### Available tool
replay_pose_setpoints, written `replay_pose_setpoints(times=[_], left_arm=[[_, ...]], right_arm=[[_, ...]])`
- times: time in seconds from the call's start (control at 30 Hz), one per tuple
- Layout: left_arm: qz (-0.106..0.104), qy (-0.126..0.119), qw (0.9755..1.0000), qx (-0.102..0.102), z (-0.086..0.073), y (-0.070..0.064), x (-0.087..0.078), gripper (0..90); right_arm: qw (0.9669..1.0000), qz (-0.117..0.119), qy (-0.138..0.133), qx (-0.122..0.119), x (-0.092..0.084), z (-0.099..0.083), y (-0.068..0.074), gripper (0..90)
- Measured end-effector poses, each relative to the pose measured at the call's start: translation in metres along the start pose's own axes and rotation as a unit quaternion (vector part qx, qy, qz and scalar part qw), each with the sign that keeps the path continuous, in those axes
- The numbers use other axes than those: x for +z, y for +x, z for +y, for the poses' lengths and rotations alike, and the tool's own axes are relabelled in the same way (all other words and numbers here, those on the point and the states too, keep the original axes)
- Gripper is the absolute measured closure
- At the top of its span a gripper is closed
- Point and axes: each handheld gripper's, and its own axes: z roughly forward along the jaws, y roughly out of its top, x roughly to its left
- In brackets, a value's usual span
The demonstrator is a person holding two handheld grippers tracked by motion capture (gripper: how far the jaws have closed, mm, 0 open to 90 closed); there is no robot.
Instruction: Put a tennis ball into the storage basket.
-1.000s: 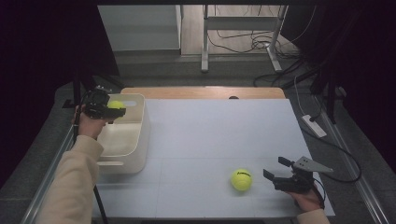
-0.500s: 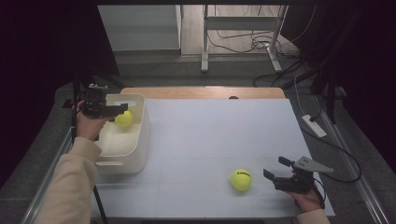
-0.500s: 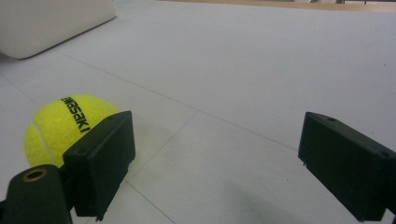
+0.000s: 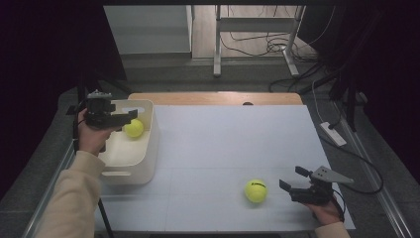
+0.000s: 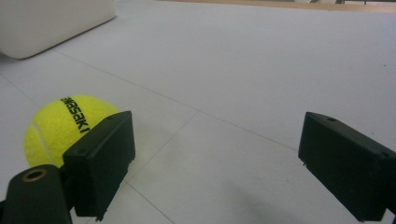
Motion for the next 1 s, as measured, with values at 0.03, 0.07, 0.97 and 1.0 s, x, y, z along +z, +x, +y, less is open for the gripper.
replay_pose_setpoints(times=[0.03, 0.07, 0.97, 1.0], left_arm=[[-0.007, -0.005, 1.0, 0.002, 0.0, -0.002, -0.001, 11.0], [-0.01, -0.008, 0.9999, 0.004, 0.0, -0.004, -0.002, 11.0], [-0.122, -0.076, 0.9886, 0.044, -0.002, -0.054, -0.02, 12.3], [-0.124, -0.077, 0.9882, 0.045, -0.003, -0.055, -0.02, 12.2]], right_arm=[[1.0, 0.0, 0.0, 0.0, 0.0, 0.0, 0.0, 10.9], [1.0, 0.0, 0.0, 0.001, 0.0, 0.0, 0.0, 10.9], [1.0, -0.001, -0.006, 0.002, 0.0, 0.001, -0.001, 10.9], [1.0, -0.001, -0.006, 0.001, 0.0, 0.001, -0.001, 10.8]])
